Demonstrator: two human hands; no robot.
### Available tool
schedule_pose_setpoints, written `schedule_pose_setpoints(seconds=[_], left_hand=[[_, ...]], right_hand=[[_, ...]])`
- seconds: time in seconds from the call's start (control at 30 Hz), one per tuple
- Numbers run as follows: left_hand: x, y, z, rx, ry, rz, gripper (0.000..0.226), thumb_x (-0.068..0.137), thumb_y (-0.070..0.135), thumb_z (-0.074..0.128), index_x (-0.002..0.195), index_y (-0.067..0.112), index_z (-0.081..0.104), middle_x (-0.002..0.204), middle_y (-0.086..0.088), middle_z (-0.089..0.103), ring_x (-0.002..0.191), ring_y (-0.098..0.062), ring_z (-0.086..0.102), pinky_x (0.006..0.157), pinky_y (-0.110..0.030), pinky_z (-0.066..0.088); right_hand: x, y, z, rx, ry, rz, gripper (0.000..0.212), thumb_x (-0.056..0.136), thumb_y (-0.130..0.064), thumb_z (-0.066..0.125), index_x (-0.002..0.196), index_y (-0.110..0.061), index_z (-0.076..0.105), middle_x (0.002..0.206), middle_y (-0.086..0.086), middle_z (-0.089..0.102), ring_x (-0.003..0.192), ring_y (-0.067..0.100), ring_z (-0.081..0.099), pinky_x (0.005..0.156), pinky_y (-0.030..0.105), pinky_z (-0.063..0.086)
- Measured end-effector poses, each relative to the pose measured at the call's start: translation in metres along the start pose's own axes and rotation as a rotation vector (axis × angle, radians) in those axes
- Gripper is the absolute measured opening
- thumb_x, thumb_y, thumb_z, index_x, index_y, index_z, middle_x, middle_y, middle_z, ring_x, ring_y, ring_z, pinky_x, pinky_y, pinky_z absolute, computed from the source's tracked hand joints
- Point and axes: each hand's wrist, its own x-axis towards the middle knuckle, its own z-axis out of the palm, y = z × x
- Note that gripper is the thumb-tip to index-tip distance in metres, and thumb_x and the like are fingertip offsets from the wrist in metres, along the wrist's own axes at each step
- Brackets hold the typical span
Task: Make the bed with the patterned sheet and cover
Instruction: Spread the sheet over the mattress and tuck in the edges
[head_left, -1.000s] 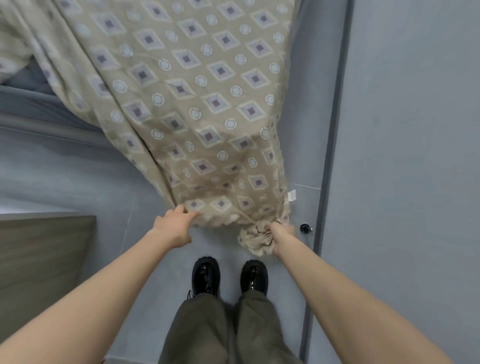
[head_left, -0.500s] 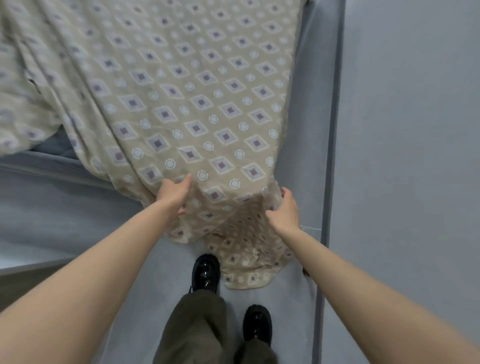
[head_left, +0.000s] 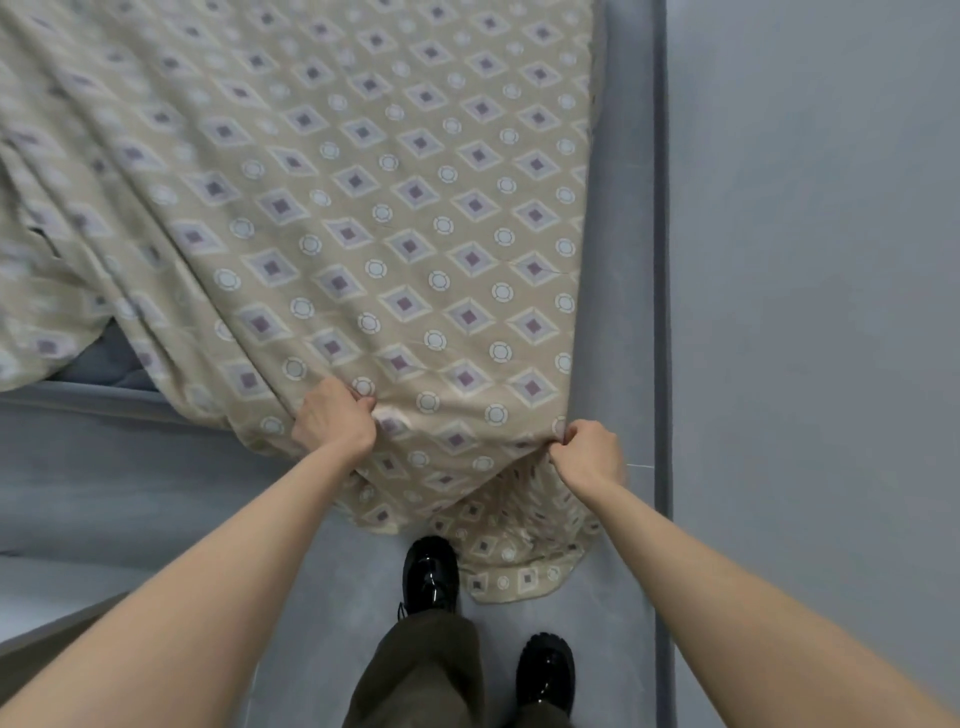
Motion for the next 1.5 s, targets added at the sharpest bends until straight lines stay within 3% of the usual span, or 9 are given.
schedule_pose_setpoints(seconds=[0.17,0.5,0.67,0.87,1.07,1.17,1.27,1.4,1.5], left_hand=[[-0.002,0.001,-0.006,0.069,-0.039,0.055,0.028,0.095,0.026,0.052,0.106,0.004,0.065,0.112,-0.017,0.063,0.107,-0.036,0.058,0.087,-0.04,0.046],[-0.003,-0.022,-0.05,0.206,-0.001,0.09,0.029,0.096,0.015,0.044,0.123,0.003,0.048,0.12,-0.021,0.056,0.112,-0.039,0.054,0.087,-0.044,0.044],[-0.003,-0.033,-0.052,0.295,-0.029,0.098,0.032,0.094,0.017,0.048,0.123,0.005,0.049,0.123,-0.02,0.055,0.115,-0.039,0.052,0.088,-0.044,0.043],[0.0,-0.031,-0.028,0.231,-0.121,0.11,0.026,0.096,0.021,0.049,0.115,0.004,0.055,0.12,-0.021,0.058,0.113,-0.039,0.053,0.086,-0.041,0.044],[0.011,-0.04,-0.022,0.09,-0.09,0.109,0.029,0.096,0.024,0.048,0.115,0.004,0.052,0.121,-0.021,0.057,0.114,-0.039,0.051,0.09,-0.042,0.043],[0.01,-0.053,-0.015,-0.114,-0.087,0.11,0.03,0.091,0.031,0.052,0.105,0.005,0.049,0.114,-0.018,0.058,0.106,-0.036,0.054,0.084,-0.04,0.043],[-0.002,-0.068,-0.004,-0.294,-0.107,0.018,0.062,0.076,0.045,0.069,0.115,0.004,0.044,0.122,-0.015,0.052,0.107,-0.033,0.053,0.084,-0.038,0.046],[-0.006,-0.088,0.013,-0.34,-0.336,-0.152,0.102,0.064,0.037,0.084,0.139,0.001,0.024,0.142,-0.016,0.035,0.123,-0.032,0.046,0.087,-0.042,0.052],[0.003,-0.093,0.023,-0.334,-0.476,-0.067,0.09,0.054,0.048,0.087,0.127,0.008,0.051,0.123,-0.007,0.06,0.112,-0.026,0.057,0.086,-0.04,0.051]], right_hand=[[-0.011,-0.003,-0.01,-0.114,0.034,-0.047,0.012,0.088,-0.019,0.054,0.093,-0.015,0.065,0.099,0.009,0.067,0.094,0.031,0.062,0.069,0.03,0.043],[-0.041,-0.024,-0.016,-0.228,0.088,-0.229,0.018,0.091,-0.025,0.057,0.097,-0.015,0.07,0.099,0.009,0.069,0.096,0.028,0.064,0.077,0.034,0.049],[-0.045,-0.034,-0.008,-0.388,0.062,-0.249,0.019,0.089,-0.016,0.057,0.105,-0.012,0.066,0.106,0.008,0.066,0.1,0.028,0.062,0.073,0.03,0.044],[-0.036,-0.025,-0.007,-0.528,0.081,-0.234,0.02,0.089,-0.003,0.05,0.102,-0.012,0.062,0.106,0.008,0.064,0.1,0.028,0.061,0.071,0.03,0.038],[-0.02,-0.012,0.002,-0.445,-0.056,-0.307,0.024,0.09,-0.021,0.049,0.108,-0.015,0.065,0.11,0.009,0.065,0.103,0.03,0.06,0.077,0.032,0.042],[-0.016,-0.002,0.006,-0.321,-0.164,-0.226,0.03,0.087,-0.024,0.051,0.113,-0.016,0.064,0.115,0.008,0.064,0.107,0.03,0.057,0.084,0.035,0.046],[-0.017,0.004,0.013,-0.1,-0.154,-0.065,0.044,0.082,-0.025,0.06,0.122,-0.011,0.052,0.12,0.012,0.06,0.11,0.032,0.056,0.09,0.042,0.05],[-0.015,0.003,0.027,0.164,-0.245,0.135,0.093,0.075,-0.029,0.079,0.143,0.002,0.023,0.141,0.016,0.044,0.127,0.033,0.046,0.102,0.041,0.043],[-0.01,-0.003,0.04,0.319,-0.396,0.19,0.098,0.069,-0.034,0.084,0.142,0.005,0.03,0.144,0.015,0.042,0.132,0.032,0.041,0.106,0.038,0.037]])
